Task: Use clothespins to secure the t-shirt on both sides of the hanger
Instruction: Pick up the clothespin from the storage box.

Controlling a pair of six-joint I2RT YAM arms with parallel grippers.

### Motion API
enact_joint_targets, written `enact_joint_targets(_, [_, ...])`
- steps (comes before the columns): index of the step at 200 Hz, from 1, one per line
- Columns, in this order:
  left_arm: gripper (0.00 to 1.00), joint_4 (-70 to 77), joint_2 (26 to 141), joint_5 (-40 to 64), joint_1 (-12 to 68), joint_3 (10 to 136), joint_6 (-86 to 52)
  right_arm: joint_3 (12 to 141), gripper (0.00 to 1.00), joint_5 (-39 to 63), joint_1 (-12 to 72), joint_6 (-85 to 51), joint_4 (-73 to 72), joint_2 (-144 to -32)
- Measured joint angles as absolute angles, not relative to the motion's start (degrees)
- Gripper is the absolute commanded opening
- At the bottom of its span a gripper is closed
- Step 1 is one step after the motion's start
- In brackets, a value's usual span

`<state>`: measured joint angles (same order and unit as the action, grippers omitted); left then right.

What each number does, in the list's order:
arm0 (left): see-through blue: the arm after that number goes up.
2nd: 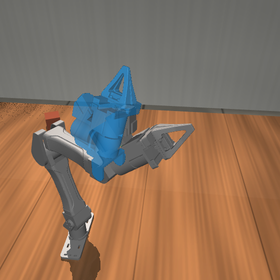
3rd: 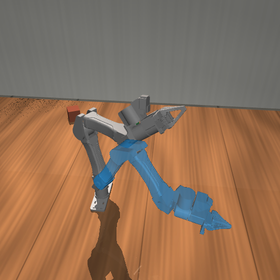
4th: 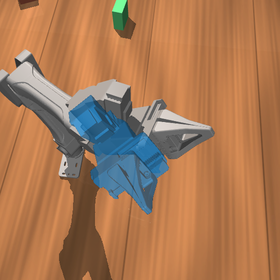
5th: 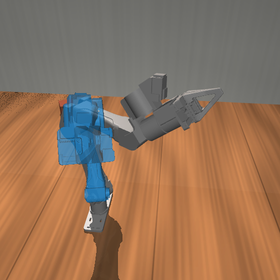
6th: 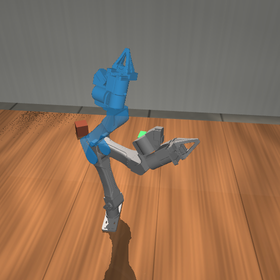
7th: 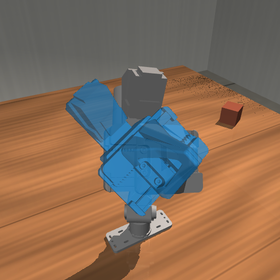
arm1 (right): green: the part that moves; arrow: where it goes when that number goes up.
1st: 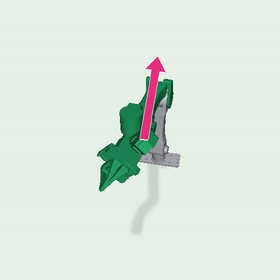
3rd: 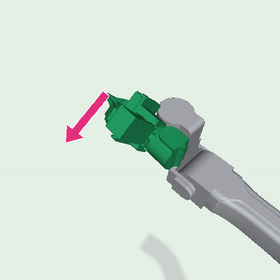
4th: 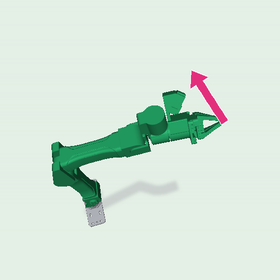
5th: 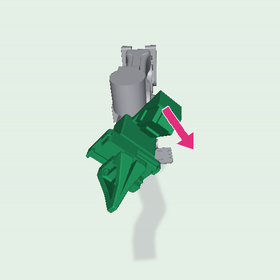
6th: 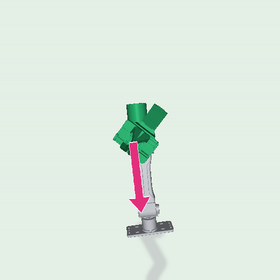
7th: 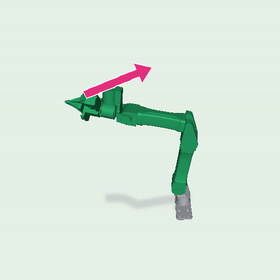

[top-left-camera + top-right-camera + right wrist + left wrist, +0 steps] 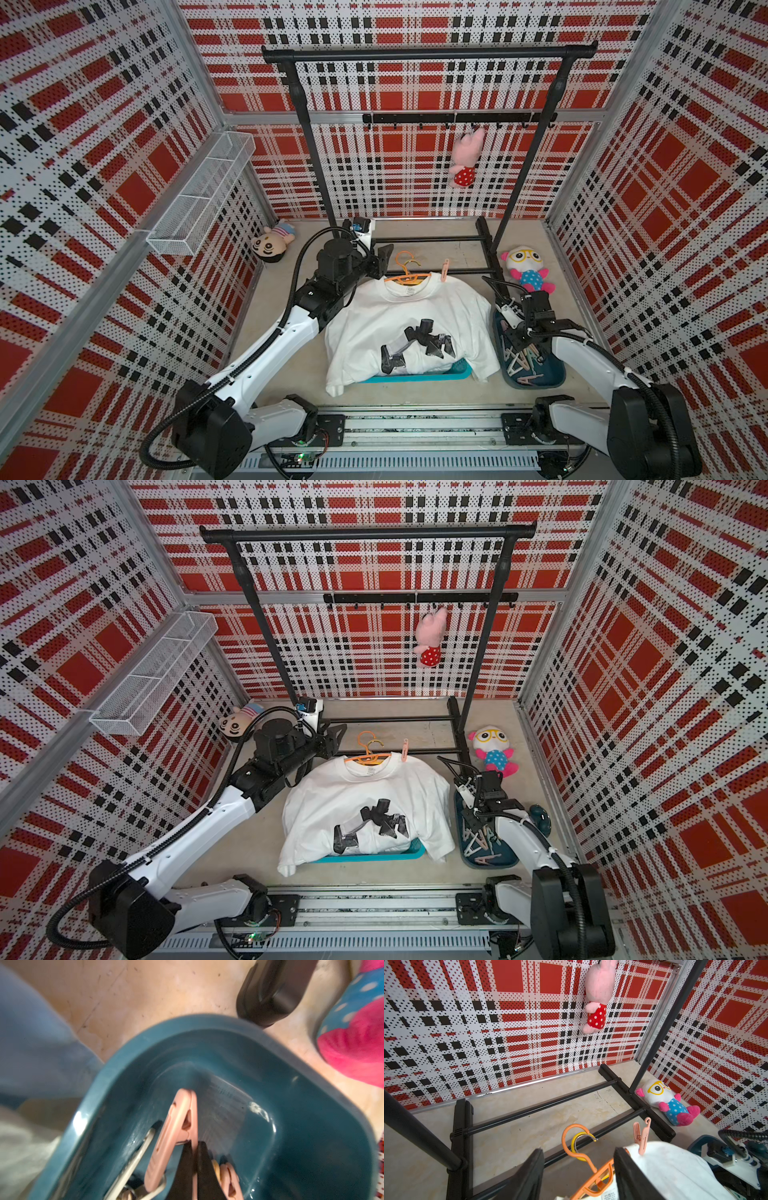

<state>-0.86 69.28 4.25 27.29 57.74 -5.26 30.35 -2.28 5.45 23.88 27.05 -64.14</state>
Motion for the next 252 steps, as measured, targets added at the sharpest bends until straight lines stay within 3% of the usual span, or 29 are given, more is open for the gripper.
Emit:
enact_joint_targets(62, [0.57,0.82,64.18,6.22,32.99,54.65,6.02,33.17,0.0,1.48,5.45,27.33,27.55,-52.6])
enact_joint_targets(114, [0.59,11.68,52.31,1.65,48.14,39.94,35.9,44.71,0.0,18.17,5.48,23.2,30.17,-52.75])
enact_joint_targets(136, [0.59,13.28,51.46,1.48,50.54,37.58,47.7,46.54,0.0,22.72,6.79,21.52,31.81,-52.62])
enact_joint_targets(199, [0.58,13.61,57.08,-1.04,58.98,41.5,69.71,52.88,0.0,26.55,20.36,18.55,36.71,-50.87])
enact_joint_targets(252, [0.62,10.85,62.52,-8.25,63.46,42.83,81.03,56.4,0.0,20.71,32.77,18.22,38.5,-53.36])
